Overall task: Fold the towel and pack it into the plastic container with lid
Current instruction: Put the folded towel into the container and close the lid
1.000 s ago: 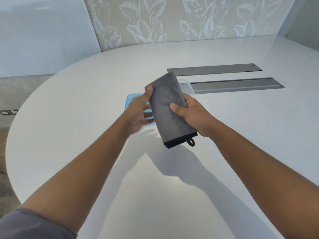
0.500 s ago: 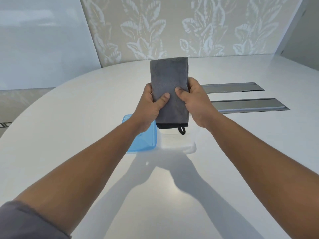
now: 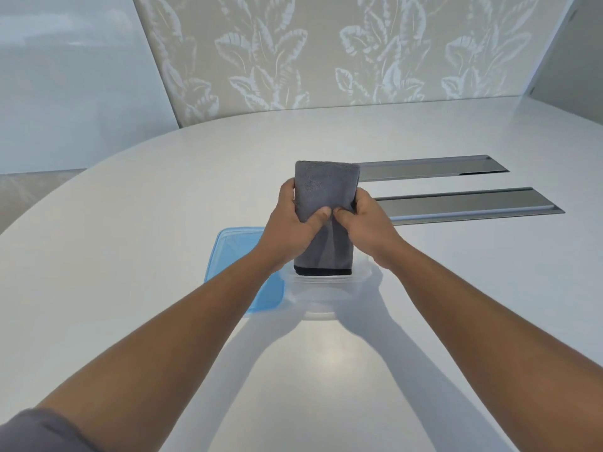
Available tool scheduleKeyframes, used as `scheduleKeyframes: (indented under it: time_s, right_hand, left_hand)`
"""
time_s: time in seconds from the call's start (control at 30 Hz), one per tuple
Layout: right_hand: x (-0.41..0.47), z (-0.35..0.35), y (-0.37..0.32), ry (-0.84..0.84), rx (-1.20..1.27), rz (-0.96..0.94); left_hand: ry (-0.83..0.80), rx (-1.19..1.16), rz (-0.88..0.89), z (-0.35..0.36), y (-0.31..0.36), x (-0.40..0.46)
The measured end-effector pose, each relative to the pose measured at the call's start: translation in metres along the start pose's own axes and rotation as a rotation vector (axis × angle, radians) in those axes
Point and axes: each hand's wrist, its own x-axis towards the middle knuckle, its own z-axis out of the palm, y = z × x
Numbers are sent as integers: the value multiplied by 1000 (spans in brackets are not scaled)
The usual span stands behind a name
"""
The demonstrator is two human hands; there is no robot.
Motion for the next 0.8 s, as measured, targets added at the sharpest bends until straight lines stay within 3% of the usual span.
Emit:
scheduleKeyframes:
  time_s: [0.17, 0.33, 0.57, 0.8]
  right_hand:
    - [2, 1, 10, 41, -261, 5]
    - [0, 6, 12, 39, -329, 29]
    - [-1, 16, 11, 63, -403, 49]
    - [-3, 15, -2, -75, -519, 192]
  left_hand:
    - [137, 421, 30, 9, -6, 2]
    - [161, 545, -71, 4, -11, 9]
    - [109, 334, -194, 3, -8, 9]
    - [117, 221, -402, 12, 1, -3]
